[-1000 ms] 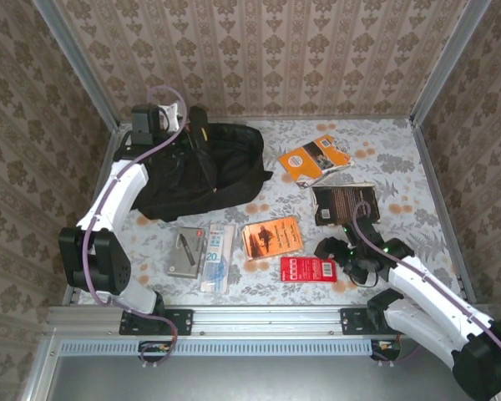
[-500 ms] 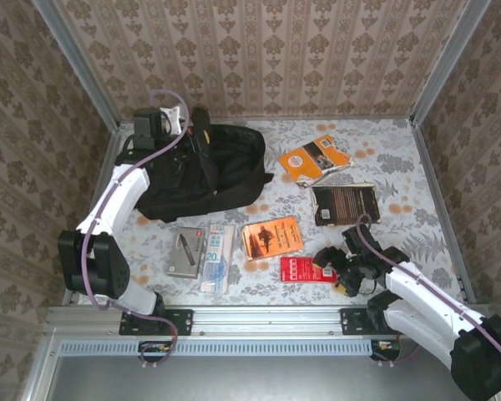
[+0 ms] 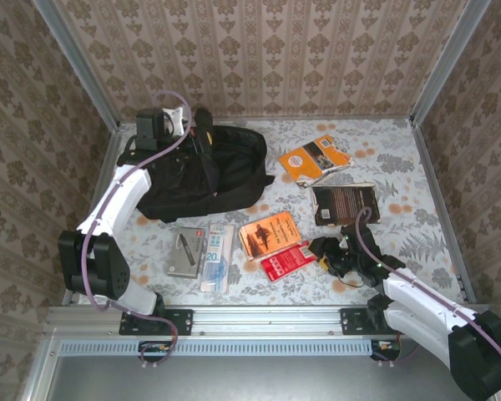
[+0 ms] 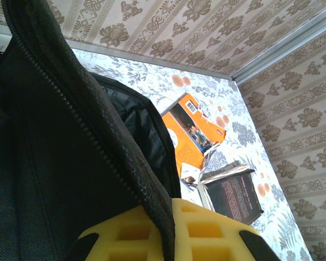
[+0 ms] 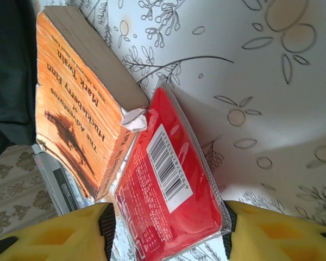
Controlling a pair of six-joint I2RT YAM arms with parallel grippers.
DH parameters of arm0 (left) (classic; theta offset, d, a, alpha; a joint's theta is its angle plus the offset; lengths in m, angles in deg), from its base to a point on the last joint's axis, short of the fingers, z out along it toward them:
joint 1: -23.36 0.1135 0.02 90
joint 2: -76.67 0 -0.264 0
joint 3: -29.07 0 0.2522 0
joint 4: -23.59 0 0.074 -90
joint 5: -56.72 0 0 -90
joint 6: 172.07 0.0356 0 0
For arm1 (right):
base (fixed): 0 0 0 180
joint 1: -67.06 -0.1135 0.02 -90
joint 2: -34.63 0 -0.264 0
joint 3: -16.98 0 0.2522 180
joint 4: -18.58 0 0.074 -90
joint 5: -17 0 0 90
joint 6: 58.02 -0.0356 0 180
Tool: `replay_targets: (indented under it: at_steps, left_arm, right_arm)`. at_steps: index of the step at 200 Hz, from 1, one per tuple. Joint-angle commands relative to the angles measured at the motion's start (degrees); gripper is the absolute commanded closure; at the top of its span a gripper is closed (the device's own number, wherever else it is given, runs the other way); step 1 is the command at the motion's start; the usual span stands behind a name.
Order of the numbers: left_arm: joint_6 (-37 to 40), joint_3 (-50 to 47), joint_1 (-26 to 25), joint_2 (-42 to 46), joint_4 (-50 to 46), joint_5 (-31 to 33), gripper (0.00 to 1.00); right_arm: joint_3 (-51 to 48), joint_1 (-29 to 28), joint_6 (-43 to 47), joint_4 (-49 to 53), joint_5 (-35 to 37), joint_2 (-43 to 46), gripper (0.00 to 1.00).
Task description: Pack the student bag
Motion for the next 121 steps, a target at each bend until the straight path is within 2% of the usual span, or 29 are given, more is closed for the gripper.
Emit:
replay_targets:
  at_steps: [1,44,121]
  left_arm:
    - [0.9,0.5,-0.8,1.7,2.8,-1.2,0.96]
    - [1.2,0.7,-1.1,1.1,2.4,-1.3,0.96]
    - [1.7,0.9,-1.5,0.6,2.0,-1.4,0.95]
  right_arm:
    - [-1.8,0.3,1.2,-8.3,-1.5,0.1,0.45]
    - [-2.8,0.3,0.8,-12.0,-1.5,-0.4,0.64]
    - [0.8,-0.5,2.0,-16.7,-1.4,-11.2,0.8]
